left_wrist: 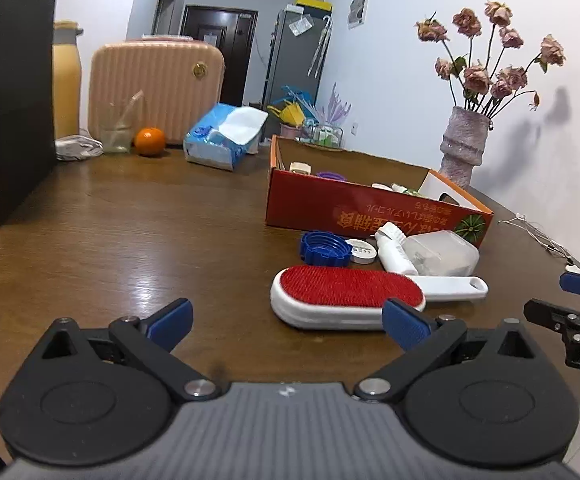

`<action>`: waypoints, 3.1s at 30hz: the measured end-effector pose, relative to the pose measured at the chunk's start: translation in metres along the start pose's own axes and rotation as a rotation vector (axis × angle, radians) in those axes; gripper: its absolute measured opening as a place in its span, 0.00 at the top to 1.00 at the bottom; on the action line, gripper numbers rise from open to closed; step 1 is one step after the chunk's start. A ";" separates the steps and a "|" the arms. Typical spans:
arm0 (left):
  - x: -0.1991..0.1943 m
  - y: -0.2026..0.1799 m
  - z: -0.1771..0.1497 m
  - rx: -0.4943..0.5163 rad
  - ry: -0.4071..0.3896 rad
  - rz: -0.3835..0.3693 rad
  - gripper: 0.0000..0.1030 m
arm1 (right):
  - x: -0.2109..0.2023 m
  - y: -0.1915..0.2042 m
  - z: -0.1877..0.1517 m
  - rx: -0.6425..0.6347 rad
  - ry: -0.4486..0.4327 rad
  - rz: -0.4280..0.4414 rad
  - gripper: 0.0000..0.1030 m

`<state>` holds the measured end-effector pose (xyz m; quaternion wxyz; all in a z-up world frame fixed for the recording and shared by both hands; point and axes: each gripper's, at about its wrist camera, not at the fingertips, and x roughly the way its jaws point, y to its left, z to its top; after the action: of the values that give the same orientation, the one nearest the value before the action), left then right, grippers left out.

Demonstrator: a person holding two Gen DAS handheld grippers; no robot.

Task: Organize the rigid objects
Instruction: 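Lower the left tool onto the red lint brush and close on it, then carry the lint brush with the left tool over the cardboard box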

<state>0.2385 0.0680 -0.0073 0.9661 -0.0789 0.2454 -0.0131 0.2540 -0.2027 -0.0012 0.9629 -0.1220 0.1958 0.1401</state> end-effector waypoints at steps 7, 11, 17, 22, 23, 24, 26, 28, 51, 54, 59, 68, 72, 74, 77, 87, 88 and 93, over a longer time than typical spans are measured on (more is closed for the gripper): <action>0.040 0.009 0.016 -0.047 0.031 -0.001 0.06 | 0.040 -0.024 0.013 0.161 0.045 0.072 0.51; 0.061 0.018 0.019 -0.100 0.083 -0.017 0.19 | 0.072 -0.033 0.015 0.209 0.085 0.050 0.63; 0.066 0.020 0.016 -0.111 0.081 -0.045 0.29 | 0.101 -0.042 0.008 0.235 0.171 0.045 0.73; 0.059 0.009 0.013 -0.049 0.040 -0.059 0.49 | 0.103 -0.049 0.005 0.282 0.182 0.090 0.77; 0.058 0.006 0.012 -0.034 0.029 -0.064 0.53 | 0.104 -0.052 0.004 0.299 0.186 0.103 0.77; 0.058 0.003 0.011 -0.024 0.018 -0.067 0.55 | 0.105 -0.056 0.003 0.324 0.193 0.120 0.77; 0.056 0.000 0.010 -0.016 0.005 -0.076 0.55 | 0.109 -0.065 -0.001 0.392 0.223 0.153 0.79; 0.056 -0.003 0.010 -0.012 0.007 -0.080 0.55 | 0.108 -0.069 -0.004 0.420 0.227 0.163 0.79; 0.001 -0.014 -0.011 -0.132 0.004 -0.214 0.55 | 0.043 -0.077 -0.014 0.453 0.150 0.089 0.89; -0.014 -0.016 -0.005 -0.141 -0.033 -0.236 0.55 | 0.025 -0.075 -0.010 0.432 0.111 0.071 0.89; -0.037 -0.020 0.002 -0.146 -0.079 -0.261 0.55 | -0.003 -0.076 -0.001 0.429 0.045 0.059 0.89; -0.078 -0.027 0.013 -0.156 -0.154 -0.296 0.55 | -0.052 -0.075 0.012 0.415 -0.064 0.043 0.89; -0.095 -0.032 0.012 -0.144 -0.175 -0.307 0.55 | -0.074 -0.075 0.012 0.416 -0.103 0.035 0.89; -0.104 -0.034 0.013 -0.137 -0.190 -0.311 0.55 | -0.085 -0.075 0.012 0.418 -0.121 0.035 0.89; -0.115 -0.036 0.015 -0.127 -0.213 -0.319 0.55 | -0.098 -0.077 0.014 0.418 -0.147 0.037 0.89; -0.103 -0.028 0.040 -0.128 -0.259 -0.298 0.55 | -0.086 -0.070 0.039 0.369 -0.172 0.038 0.88; -0.100 -0.027 0.045 -0.128 -0.267 -0.297 0.55 | -0.082 -0.070 0.042 0.363 -0.174 0.041 0.88; -0.071 -0.022 0.073 -0.119 -0.278 -0.307 0.55 | -0.052 -0.077 0.063 0.367 -0.184 0.048 0.88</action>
<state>0.2115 0.0620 0.0927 0.9710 -0.1733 0.0953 -0.1344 0.2541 -0.2672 0.0904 0.9792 0.0734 0.1320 0.1357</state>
